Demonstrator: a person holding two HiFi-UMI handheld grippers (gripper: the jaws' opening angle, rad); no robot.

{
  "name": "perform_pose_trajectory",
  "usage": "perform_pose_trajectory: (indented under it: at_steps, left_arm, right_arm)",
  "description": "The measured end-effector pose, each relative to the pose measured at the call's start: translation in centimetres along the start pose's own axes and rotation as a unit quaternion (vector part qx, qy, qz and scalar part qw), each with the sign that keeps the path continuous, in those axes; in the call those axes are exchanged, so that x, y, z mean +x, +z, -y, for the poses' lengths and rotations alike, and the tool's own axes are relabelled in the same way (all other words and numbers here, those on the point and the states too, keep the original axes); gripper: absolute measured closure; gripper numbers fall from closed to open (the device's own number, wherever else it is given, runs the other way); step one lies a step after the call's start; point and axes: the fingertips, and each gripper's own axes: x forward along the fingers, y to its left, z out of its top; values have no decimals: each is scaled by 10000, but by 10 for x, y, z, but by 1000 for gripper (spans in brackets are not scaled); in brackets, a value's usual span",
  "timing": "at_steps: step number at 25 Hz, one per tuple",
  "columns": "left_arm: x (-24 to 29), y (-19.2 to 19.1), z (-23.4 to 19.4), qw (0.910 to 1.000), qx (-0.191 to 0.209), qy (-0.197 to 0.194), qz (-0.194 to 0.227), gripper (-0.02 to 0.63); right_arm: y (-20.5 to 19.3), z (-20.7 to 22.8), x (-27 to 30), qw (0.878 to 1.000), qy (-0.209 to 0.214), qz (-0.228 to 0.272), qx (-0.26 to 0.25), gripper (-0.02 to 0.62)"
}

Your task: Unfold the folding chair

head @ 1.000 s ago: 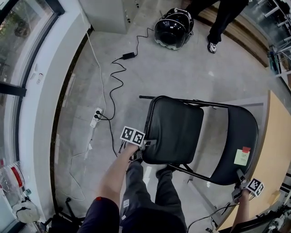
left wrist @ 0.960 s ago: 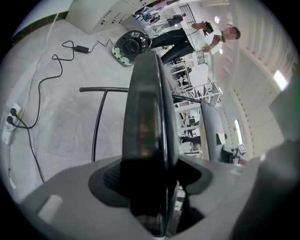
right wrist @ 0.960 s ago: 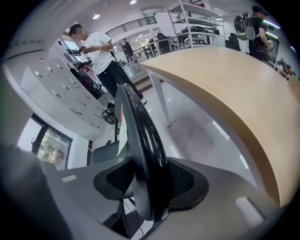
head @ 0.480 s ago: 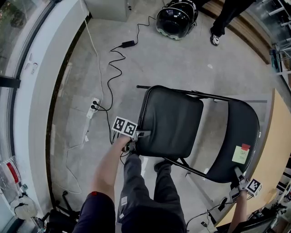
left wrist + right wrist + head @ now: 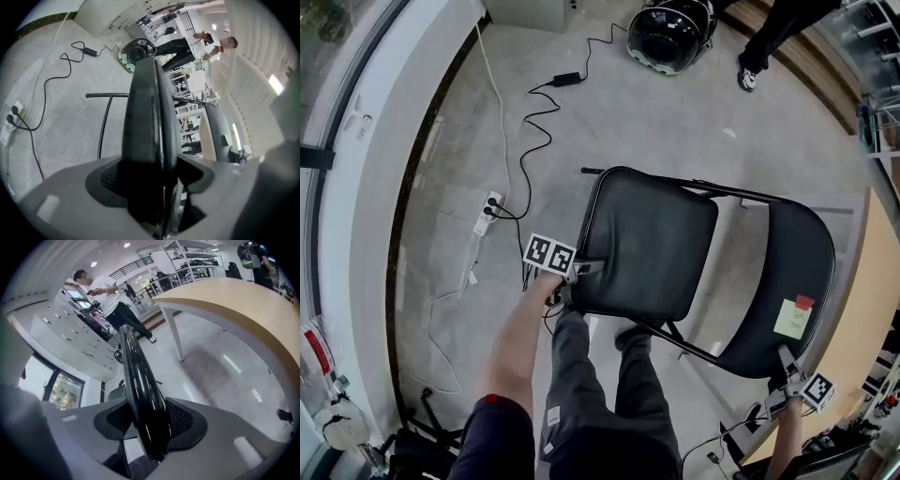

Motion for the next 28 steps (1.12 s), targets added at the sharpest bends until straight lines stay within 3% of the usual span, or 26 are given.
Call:
perform_pose_trajectory:
  at_steps: [5,9,13,23,28]
  left_arm:
    - [-7,-1,-21,10000,-17,41,82,296]
    - [-19,-2,-52,9999,-61,93,111,287]
    - [-21,-5,-68,9993,-182,278,180,275]
    - [-29,-1,-76,9990,-200,348,179,272]
    - [-61,-15,-93,9939,-593,812,459,268]
  right_arm:
    - [-16,-31,4,9999,160,37,52,396]
    - [-38,-56,16,9996,133,-231,-66,403]
    - [-48,-88,25,9982,409,-430,-36,413]
    - [-55,-95,29,9981,256,-506,-251,422]
    - [-53,-98,47,9956,294,-629,-626,422]
